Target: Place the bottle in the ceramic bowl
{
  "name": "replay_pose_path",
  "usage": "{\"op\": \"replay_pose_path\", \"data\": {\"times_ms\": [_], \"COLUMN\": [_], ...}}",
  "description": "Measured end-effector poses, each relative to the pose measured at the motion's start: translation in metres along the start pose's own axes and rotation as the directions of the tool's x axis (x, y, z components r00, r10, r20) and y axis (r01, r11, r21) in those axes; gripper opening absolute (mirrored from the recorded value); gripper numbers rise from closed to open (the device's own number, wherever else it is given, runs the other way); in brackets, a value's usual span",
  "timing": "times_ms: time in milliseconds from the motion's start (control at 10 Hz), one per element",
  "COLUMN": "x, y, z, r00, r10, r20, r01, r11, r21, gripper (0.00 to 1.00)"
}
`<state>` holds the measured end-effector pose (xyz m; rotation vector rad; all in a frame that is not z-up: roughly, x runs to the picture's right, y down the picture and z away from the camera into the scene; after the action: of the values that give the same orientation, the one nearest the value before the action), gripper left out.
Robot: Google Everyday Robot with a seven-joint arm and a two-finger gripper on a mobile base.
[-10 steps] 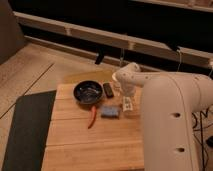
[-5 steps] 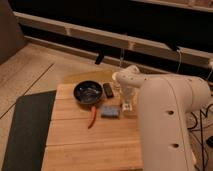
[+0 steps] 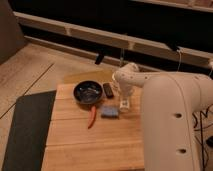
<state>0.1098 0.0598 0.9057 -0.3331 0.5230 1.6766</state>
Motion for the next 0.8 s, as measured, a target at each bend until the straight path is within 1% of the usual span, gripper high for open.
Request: {"op": "replay_pose_path", "data": {"times_ms": [100, 300, 400, 600, 700, 800], "x": [0.002, 0.001, -0.003, -0.018, -0.03, -0.033], "y": [0.011, 0.027, 0.032, 0.042, 0.063, 0.074], "z": [-0.015, -0.043, -0.049, -0.059, -0.066, -0.069], "r00": [0.999, 0.994, 0.992, 0.987, 0.98, 0.975], "r10": [-0.025, -0.073, -0.082, -0.107, -0.154, -0.175], "r20": [0.029, 0.087, 0.099, 0.116, 0.13, 0.136], "r01": [0.026, 0.074, 0.084, 0.109, 0.156, 0.178], "r11": [1.0, 0.997, 0.996, 0.994, 0.988, 0.984], "r21": [-0.009, -0.008, -0.008, -0.007, -0.007, -0.009], "gripper": [0.0, 0.0, 0.0, 0.0, 0.0, 0.0]}}
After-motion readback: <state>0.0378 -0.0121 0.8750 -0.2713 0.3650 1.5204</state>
